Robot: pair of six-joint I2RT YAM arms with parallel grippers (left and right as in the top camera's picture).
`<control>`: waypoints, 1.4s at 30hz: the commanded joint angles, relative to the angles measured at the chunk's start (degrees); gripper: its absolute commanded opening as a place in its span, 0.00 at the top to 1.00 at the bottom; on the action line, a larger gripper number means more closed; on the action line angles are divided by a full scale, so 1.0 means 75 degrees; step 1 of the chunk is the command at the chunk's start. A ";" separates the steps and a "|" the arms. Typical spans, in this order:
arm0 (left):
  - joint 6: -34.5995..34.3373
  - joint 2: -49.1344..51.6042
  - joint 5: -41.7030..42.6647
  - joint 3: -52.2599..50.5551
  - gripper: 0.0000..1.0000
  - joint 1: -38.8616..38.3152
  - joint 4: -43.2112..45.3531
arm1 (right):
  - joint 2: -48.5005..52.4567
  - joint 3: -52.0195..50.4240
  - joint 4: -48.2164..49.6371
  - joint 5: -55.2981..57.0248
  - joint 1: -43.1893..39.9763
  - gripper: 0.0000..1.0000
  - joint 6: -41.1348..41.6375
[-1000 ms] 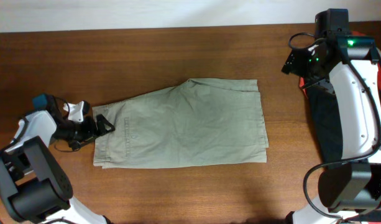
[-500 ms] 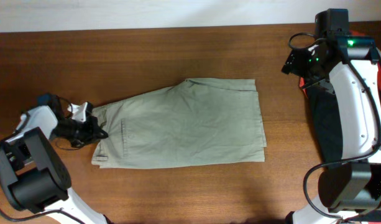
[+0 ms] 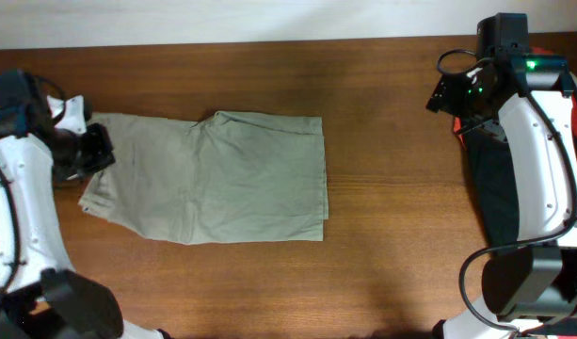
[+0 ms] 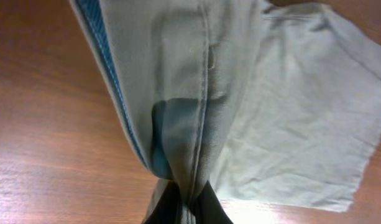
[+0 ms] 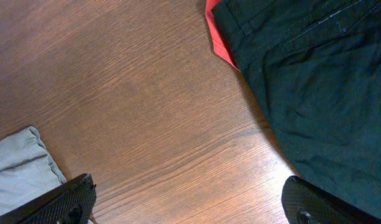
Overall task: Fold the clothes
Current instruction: 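Lift and fold the shorts' left end rightward over the rest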
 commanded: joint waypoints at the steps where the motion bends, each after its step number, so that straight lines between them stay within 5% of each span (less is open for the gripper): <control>1: -0.0361 -0.0833 0.0044 0.0189 0.99 -0.1008 0.0052 | -0.0108 0.0041 -0.0003 0.0070 -0.0044 0.01 0.0041; 4: -0.0761 -0.0851 0.0047 0.0187 0.99 -0.2929 0.0248 | -0.0108 0.0041 -0.0003 0.0070 -0.0044 0.01 0.0041; 12: -0.1306 -0.0230 0.0064 0.0166 0.99 -0.4803 0.0603 | -0.0108 0.0041 -0.0003 0.0070 -0.0044 0.01 0.0041; 17: -0.1781 -0.0207 -0.2279 0.0784 0.99 -0.4179 -0.0373 | -0.0108 0.0041 -0.0003 0.0070 -0.0044 0.01 0.0041; 22: -0.1772 -0.0207 -0.3028 0.2034 0.99 -0.3042 -0.1437 | -0.0108 0.0041 -0.0003 0.0070 -0.0044 0.01 0.0041; 28: -0.1751 -0.0207 -0.4698 0.2567 0.99 -0.2961 -0.1830 | -0.0108 0.0041 -0.0003 0.0070 -0.0044 0.01 0.0041; 32: -0.1751 -0.0149 -0.3506 0.2550 0.99 -0.3722 -0.1445 | -0.0108 0.0041 -0.0003 0.0070 -0.0044 0.01 0.0041; 42: -0.2267 0.2017 -0.2769 0.2524 0.99 -0.5992 -0.0694 | -0.0108 0.0041 -0.0003 0.0073 -0.0044 0.01 0.0041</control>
